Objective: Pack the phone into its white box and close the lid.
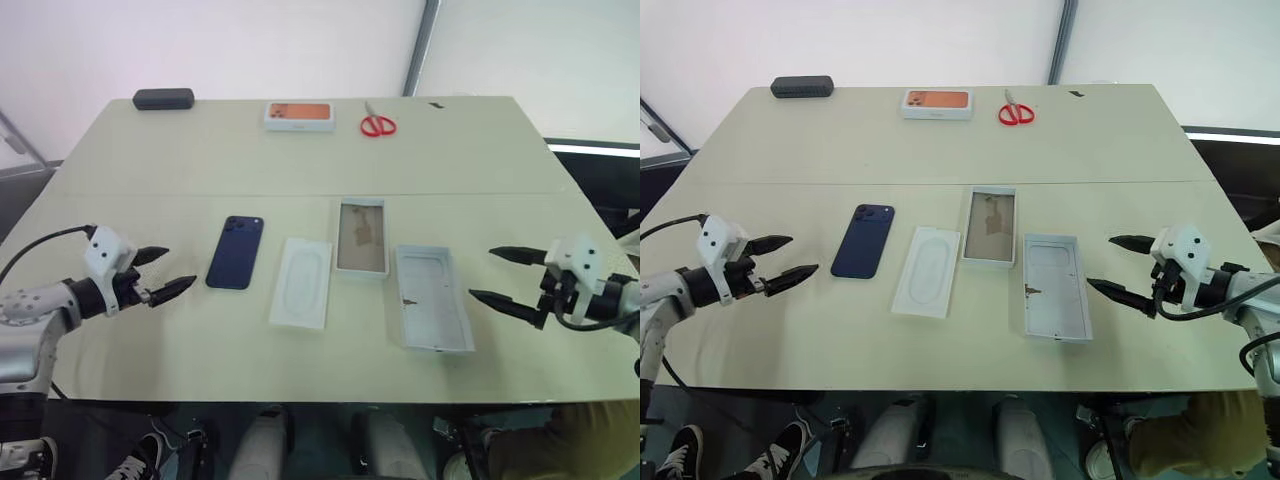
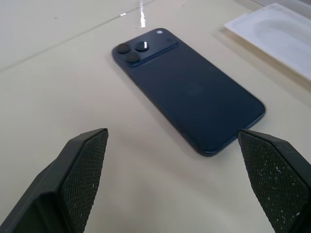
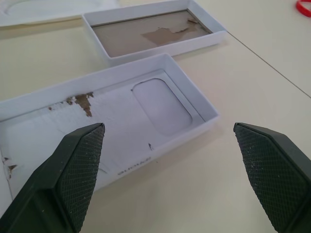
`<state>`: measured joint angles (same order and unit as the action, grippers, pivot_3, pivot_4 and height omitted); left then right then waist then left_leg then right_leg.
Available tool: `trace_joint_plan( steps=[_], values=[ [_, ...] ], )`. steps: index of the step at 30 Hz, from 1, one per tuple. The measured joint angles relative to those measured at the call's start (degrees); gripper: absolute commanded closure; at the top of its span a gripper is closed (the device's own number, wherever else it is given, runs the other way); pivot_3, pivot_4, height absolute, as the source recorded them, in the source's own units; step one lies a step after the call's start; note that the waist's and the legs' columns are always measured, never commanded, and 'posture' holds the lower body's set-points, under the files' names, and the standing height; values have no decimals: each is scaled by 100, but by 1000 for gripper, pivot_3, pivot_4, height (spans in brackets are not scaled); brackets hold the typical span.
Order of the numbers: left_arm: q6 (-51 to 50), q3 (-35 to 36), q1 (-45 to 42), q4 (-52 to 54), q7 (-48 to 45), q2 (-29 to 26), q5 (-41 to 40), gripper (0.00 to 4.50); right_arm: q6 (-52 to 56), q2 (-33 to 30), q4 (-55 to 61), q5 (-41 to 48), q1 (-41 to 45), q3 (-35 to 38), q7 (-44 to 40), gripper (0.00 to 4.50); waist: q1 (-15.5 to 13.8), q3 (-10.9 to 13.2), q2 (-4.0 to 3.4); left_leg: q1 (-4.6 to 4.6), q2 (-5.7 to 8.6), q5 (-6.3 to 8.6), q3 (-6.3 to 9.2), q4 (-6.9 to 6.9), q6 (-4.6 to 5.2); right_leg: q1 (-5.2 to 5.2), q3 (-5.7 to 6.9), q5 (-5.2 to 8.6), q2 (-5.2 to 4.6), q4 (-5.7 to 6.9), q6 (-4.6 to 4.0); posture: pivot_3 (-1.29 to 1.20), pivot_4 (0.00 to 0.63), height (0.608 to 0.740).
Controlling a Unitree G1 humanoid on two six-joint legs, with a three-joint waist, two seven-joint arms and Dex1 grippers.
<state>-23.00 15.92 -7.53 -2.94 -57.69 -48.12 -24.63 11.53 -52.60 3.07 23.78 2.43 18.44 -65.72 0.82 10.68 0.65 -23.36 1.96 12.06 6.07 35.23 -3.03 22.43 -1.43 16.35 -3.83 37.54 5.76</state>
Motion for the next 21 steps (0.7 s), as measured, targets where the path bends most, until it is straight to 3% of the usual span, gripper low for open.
trace_joint_plan(
  steps=[4,7,21],
  values=[
    [-1425,-78,-13,583,-42,-16,-758,45,462,140,747,244,249,-389,97,57,39,0,0,1,-5,0,1,0,0,1,0,0,3,0,0,0,150,740],
    [-2245,-87,9,940,299,380,-1289,45,729,202,1155,172,601,-922,300,57,20,0,-1,0,-6,0,3,1,0,3,1,0,3,1,0,0,150,740],
    [-3413,-183,620,2249,1848,1719,-2128,45,653,663,1062,-206,1113,-1764,479,57,-16,1,4,-2,2,0,6,2,0,0,1,0,-4,-1,0,0,150,740]
  ],
)
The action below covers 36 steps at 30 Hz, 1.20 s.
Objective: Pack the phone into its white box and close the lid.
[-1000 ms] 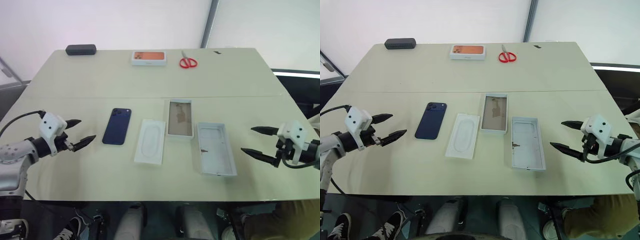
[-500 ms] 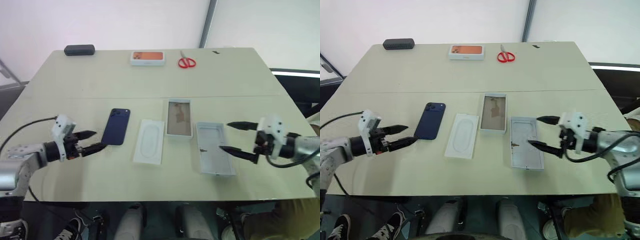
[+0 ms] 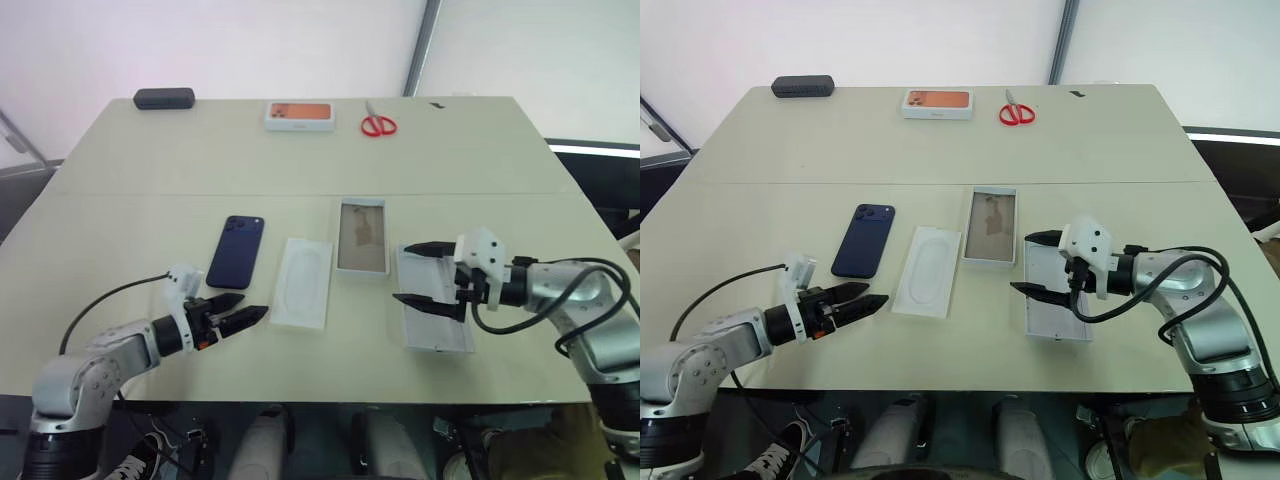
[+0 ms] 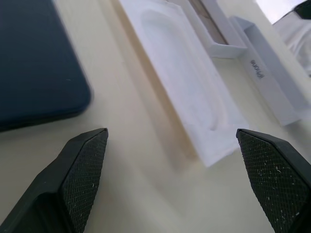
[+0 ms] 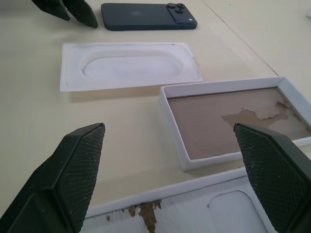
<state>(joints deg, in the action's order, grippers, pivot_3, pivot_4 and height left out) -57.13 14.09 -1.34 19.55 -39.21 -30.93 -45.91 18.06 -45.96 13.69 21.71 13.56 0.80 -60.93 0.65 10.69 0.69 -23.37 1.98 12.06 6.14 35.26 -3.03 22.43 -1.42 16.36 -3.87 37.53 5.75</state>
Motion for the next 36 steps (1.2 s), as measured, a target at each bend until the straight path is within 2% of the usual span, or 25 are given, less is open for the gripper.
trace_joint_plan(
  steps=[5,11,14,16,18,19,31,35,36],
  values=[
    [-76,-103,-196,-119,454,626,-172,45,-116,101,-133,-101,36,-41,41,57,-14,-4,-2,3,4,0,1,3,0,-8,2,0,0,-1,0,0,150,740],
    [-89,-366,-424,-175,667,754,-108,45,-157,232,-157,-138,118,-88,139,57,-15,-5,-5,4,7,0,1,3,0,-10,2,0,0,-1,0,0,150,740],
    [-167,-368,-512,-306,675,752,-176,925,-158,233,-157,-148,123,-88,190,0,-18,-6,-6,5,8,0,2,3,0,-11,2,0,-1,-1,0,0,150,740],
    [-266,-389,-518,-377,676,749,-214,1782,-160,233,-157,-180,123,-88,220,0,-4,-6,-6,4,8,0,1,3,0,-10,1,0,-1,-2,0,0,150,740],
    [-397,-452,-509,-388,667,741,-242,2960,-160,235,-156,-197,123,-88,240,0,-2,-6,-5,4,8,0,1,1,0,-9,1,0,0,-2,0,0,150,740],
    [-485,-500,-482,-388,659,741,-282,3310,-161,243,-156,-203,123,-88,263,0,-2,-6,-5,4,8,0,1,1,0,-9,1,0,1,-2,1,0,150,740],
    [-620,-535,-417,-392,671,710,-440,3310,-238,390,-181,-255,283,-88,383,0,4,-8,-8,4,6,0,2,-1,0,-8,1,1,2,-9,0,0,150,740],
    [-647,-593,-453,-484,649,600,-433,4439,-374,388,-329,-297,408,-72,389,0,10,-8,-8,4,6,0,0,-1,0,-8,0,1,2,-9,-1,0,150,740],
    [-649,-595,-459,-471,601,612,-477,4439,-398,388,-365,-306,440,-48,405,0,5,-8,-9,4,6,0,1,-1,0,-10,0,1,2,-9,-1,0,150,740]
  ],
)
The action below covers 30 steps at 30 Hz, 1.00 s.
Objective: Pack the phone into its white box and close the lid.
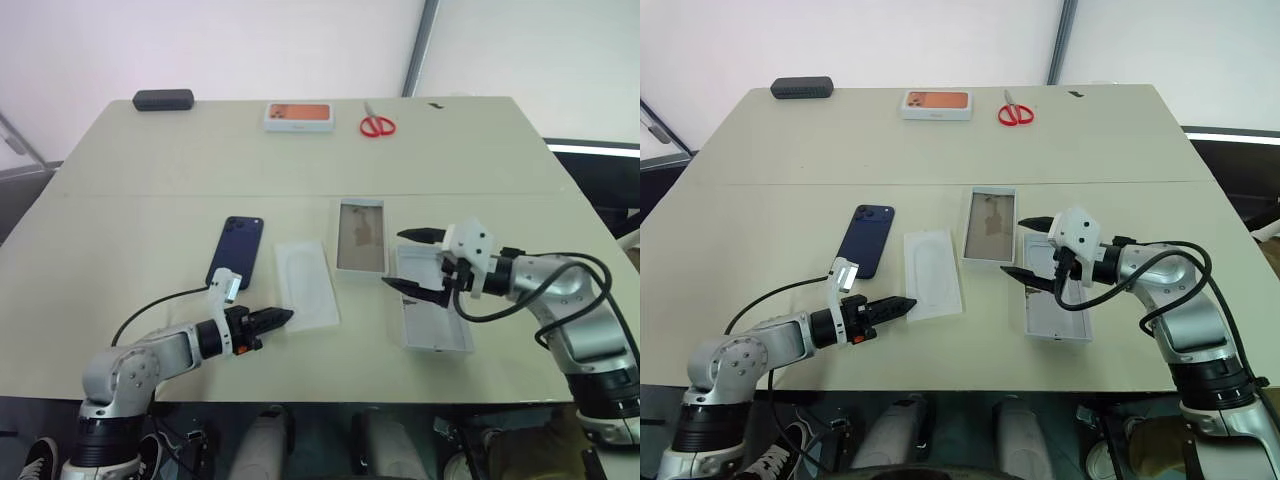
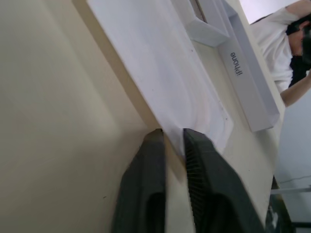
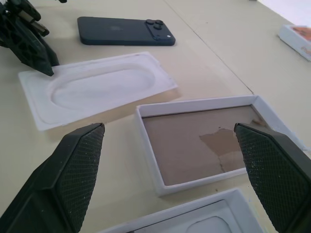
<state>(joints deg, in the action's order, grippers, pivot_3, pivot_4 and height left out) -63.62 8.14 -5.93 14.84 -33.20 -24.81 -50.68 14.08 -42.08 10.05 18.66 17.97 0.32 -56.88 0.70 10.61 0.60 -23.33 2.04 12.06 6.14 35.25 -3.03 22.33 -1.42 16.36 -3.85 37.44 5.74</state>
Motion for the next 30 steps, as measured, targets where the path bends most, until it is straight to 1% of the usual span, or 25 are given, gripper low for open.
trace_joint_plan(
  steps=[6,13,16,18,20,22,28,29,30],
  values=[
    [-128,23,-67,-32,61,32,-135,4439,-174,3,-163,-110,72,17,80,0,-11,0,0,-2,2,0,2,1,0,-1,0,0,-4,-4,0,0,150,740],
    [-728,550,-502,-501,442,268,-825,4439,-283,53,-194,-184,33,-18,82,0,-3,3,6,-4,1,0,6,1,0,1,3,-1,1,-3,1,0,150,740],
    [-1121,954,-909,-859,617,278,-1386,4439,-329,141,-195,-350,20,-337,20,0,21,5,8,-4,1,0,6,1,0,4,4,-1,9,-1,2,0,150,740],
    [-1129,1061,-1156,-933,655,218,-1494,4439,-315,290,-271,-495,108,-678,-34,0,38,5,7,-3,2,-1,4,1,-1,6,3,-1,9,0,2,0,150,740],
    [-1167,1210,-1363,-1143,756,201,-1638,4439,-327,305,-516,-683,305,-963,-110,0,32,5,7,-3,5,-2,4,1,-4,7,2,-2,9,1,2,0,150,740],
    [-1205,1353,-1484,-1326,843,163,-1747,4439,-367,306,-762,-836,515,-1084,-176,0,24,5,7,-4,6,-3,4,1,-4,8,2,-2,8,1,2,0,150,740],
    [-1159,1358,-1610,-1411,864,0,-1738,4439,-183,468,-1467,-946,1145,-1308,-432,0,17,6,8,-4,6,-4,6,0,-8,9,3,-2,8,1,2,0,150,740],
    [-1106,1338,-1610,-1394,867,-2,-1721,4500,-125,525,-1550,-948,1192,-1341,-458,534,17,6,8,-4,6,-4,5,0,-8,9,2,-2,7,1,2,0,150,740],
    [-1056,1330,-1607,-1367,879,0,-1688,4500,-56,562,-1624,-948,1213,-1366,-507,931,16,6,8,-5,5,-4,6,0,-8,9,2,-2,7,1,2,0,150,740]
  ],
)
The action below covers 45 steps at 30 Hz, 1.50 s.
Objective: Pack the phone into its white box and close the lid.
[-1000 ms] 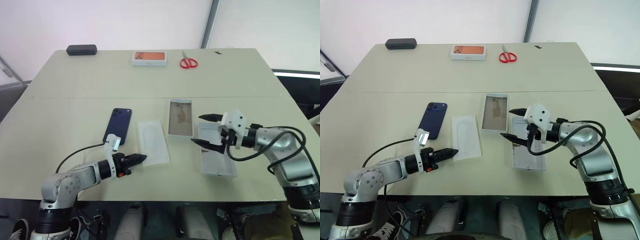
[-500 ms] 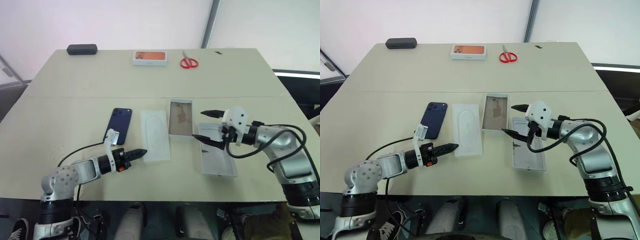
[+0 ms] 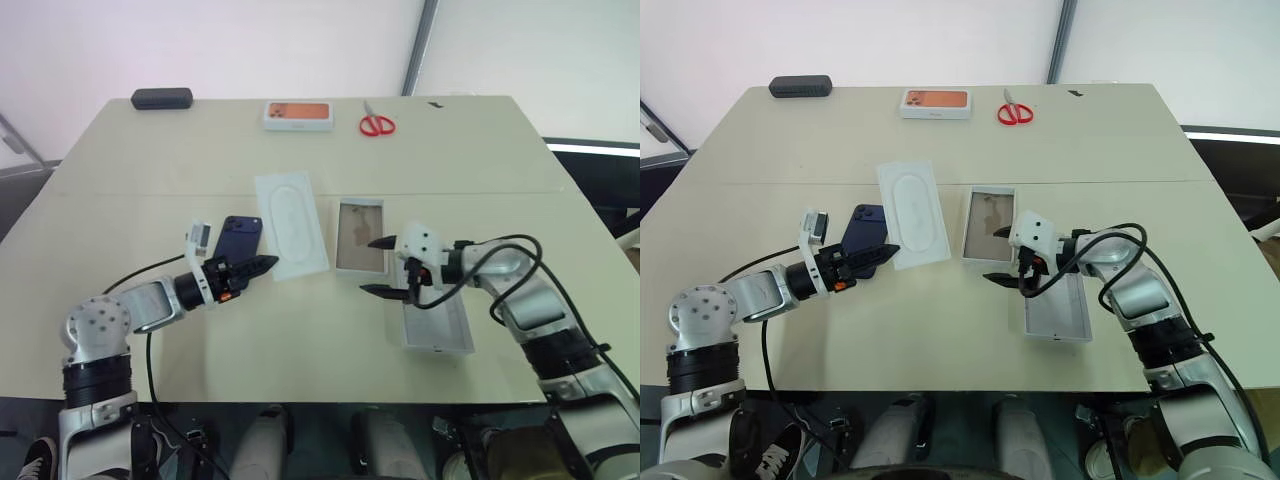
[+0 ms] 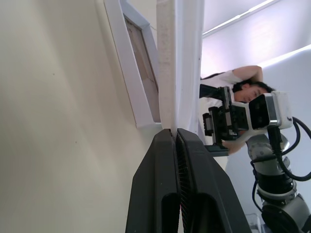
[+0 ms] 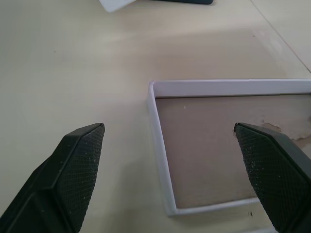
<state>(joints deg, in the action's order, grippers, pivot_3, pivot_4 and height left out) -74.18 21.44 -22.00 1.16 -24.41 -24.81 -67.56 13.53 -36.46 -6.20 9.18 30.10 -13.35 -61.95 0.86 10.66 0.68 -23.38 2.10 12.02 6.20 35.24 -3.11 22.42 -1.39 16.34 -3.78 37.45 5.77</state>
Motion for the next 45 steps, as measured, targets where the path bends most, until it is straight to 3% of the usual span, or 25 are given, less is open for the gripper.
trace_joint_plan(
  steps=[7,16,21,27,30,36,41,45],
  values=[
    [187,-63,48,41,105,-22,143,4500,-241,268,-541,-459,293,-405,-52,4467,11,0,0,0,2,-1,-1,-2,-2,3,0,0,2,1,0,0,150,740],
    [42,-135,-37,115,145,-80,43,4500,-687,395,-912,-805,545,-606,-316,4467,22,0,0,1,0,-3,1,-2,-5,3,0,-1,5,2,0,0,150,740],
    [-194,91,-96,25,297,-70,-463,4500,52,512,206,-355,86,-643,-615,4467,16,0,0,-3,-4,-4,6,-2,-7,12,0,-1,2,12,0,0,150,740],
    [-194,199,-307,-127,524,-66,-786,4500,731,753,1088,-314,-149,-770,-183,4467,2,0,1,-3,0,-5,8,-2,-10,11,0,-1,-2,12,0,0,150,740],
    [-198,175,-287,-127,590,-66,-794,4500,951,790,1098,-325,-245,-815,-61,3578,-1,0,1,-5,1,-5,7,-3,-11,14,0,-1,-1,12,0,0,150,740],
    [-288,41,-188,-85,599,-66,-807,4500,1090,763,1319,-197,-299,-805,-30,505,14,0,1,-4,2,-5,7,-4,-11,13,0,0,2,12,0,0,150,740],
    [-295,-124,1,143,476,-162,-786,4500,1171,152,1705,57,-396,-223,-52,505,-28,2,2,-6,2,-5,8,-4,-10,10,2,0,-6,9,-1,0,150,740],
    [-297,-162,36,145,455,-261,-787,4500,1238,-453,2124,115,-946,308,0,505,-25,0,5,-6,2,-4,8,-9,-8,6,4,1,-7,-2,-1,0,150,740]
  ],
)
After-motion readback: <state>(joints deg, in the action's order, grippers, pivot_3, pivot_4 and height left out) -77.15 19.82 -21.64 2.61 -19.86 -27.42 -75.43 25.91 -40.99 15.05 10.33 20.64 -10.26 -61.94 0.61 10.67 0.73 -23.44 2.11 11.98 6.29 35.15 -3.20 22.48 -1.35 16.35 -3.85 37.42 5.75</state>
